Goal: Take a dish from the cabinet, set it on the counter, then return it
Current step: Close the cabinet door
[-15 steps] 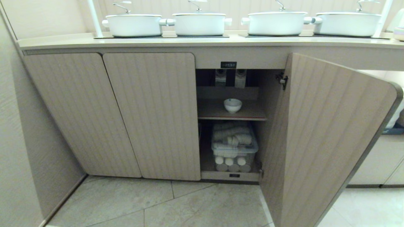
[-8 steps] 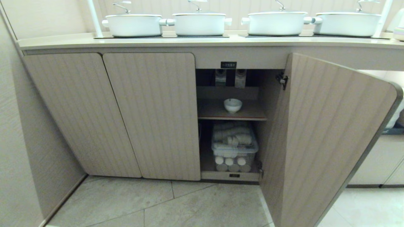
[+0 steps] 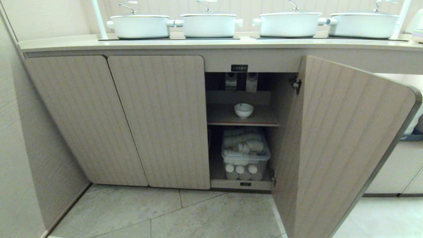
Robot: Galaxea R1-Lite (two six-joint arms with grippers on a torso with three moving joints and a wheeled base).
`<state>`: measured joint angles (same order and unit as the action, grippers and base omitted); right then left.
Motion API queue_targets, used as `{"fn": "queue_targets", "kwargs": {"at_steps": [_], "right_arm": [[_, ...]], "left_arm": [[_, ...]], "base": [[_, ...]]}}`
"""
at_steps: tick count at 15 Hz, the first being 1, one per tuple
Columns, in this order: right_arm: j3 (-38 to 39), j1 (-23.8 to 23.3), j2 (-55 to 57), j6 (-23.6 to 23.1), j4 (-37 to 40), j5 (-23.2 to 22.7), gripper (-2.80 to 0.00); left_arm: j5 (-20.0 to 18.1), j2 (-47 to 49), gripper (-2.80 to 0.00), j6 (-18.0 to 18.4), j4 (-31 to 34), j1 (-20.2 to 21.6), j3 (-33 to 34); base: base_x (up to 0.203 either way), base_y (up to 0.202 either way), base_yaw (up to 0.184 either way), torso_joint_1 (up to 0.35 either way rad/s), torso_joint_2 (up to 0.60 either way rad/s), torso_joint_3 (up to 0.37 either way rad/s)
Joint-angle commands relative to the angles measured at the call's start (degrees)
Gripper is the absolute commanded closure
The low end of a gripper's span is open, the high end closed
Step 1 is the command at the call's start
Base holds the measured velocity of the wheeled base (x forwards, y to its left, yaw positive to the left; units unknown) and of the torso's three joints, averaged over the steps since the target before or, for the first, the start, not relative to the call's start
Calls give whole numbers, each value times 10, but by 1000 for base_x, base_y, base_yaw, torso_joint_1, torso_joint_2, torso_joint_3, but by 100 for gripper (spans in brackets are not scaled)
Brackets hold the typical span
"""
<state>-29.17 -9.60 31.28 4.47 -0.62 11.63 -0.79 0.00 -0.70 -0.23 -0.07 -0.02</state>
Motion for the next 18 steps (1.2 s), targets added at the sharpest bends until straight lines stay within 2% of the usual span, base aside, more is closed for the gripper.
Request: {"fn": "queue_targets", "kwargs": {"at_steps": [1,7,11,15,18], "right_arm": [[-19,-8,74,3,-28,1,0],[-31,-9,162,4,-154,1,0],[-30,-9,212,5,-197,-1,0],[-26,-9,246,21,-206,-4,0],[-23,-9,274,29,-246,-38,0]], "left_arm": [[0,0,0,0,0,0,0],[0,0,0,0,0,0,0],[0,0,0,-1,0,0,0],[0,0,0,0,0,0,0],[0,0,0,0,0,0,0]], "base": [[0,0,0,0,0,0],[0,0,0,0,0,0],[0,0,0,0,0,0],[0,0,0,0,0,0],[0,0,0,0,0,0]]}}
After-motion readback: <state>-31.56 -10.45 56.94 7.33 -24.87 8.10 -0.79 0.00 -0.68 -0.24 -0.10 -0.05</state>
